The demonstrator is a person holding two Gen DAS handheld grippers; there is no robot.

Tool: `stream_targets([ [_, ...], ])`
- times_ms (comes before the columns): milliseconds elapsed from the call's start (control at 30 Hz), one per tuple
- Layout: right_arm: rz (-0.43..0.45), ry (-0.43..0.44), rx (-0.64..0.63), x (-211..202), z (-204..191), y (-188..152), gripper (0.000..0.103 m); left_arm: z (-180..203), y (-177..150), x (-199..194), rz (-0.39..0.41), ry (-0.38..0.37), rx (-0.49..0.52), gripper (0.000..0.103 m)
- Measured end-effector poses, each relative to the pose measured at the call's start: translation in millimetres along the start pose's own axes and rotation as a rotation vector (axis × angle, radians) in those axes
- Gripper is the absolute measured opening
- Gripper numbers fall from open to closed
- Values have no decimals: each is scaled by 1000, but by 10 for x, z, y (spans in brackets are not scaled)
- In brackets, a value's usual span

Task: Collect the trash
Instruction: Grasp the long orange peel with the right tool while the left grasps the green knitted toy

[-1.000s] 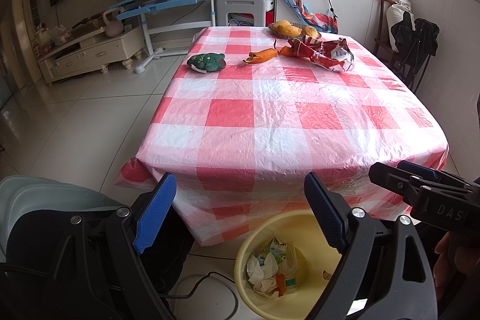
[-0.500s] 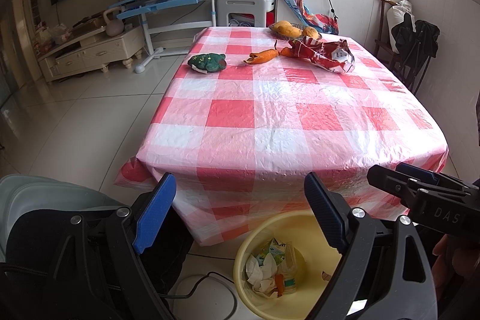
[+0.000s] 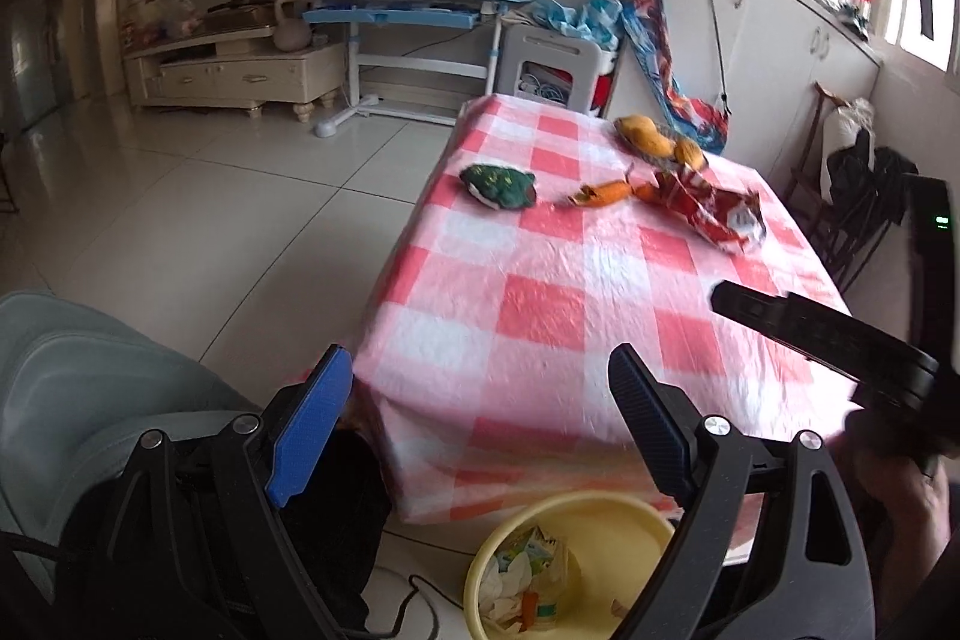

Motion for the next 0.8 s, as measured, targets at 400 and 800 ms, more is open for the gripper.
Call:
stream_targets([
  [400, -73, -45, 39, 1128, -334, 764, 68, -354, 732, 656, -72, -111, -206, 85],
  [800, -80, -74, -253, 952, -110, 703, 20, -190, 1061, 1876, -208, -56, -232, 69],
])
Point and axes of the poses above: each gripper's, at about its wrist camera, not at the fingertips, and x roughly the way its jaws point, z to its right, y to its top, the point moved 6 cm from there along x, roughly the way its jaws point, and after that the axes turned 9 degrees about -y, right-handed, at the moved point
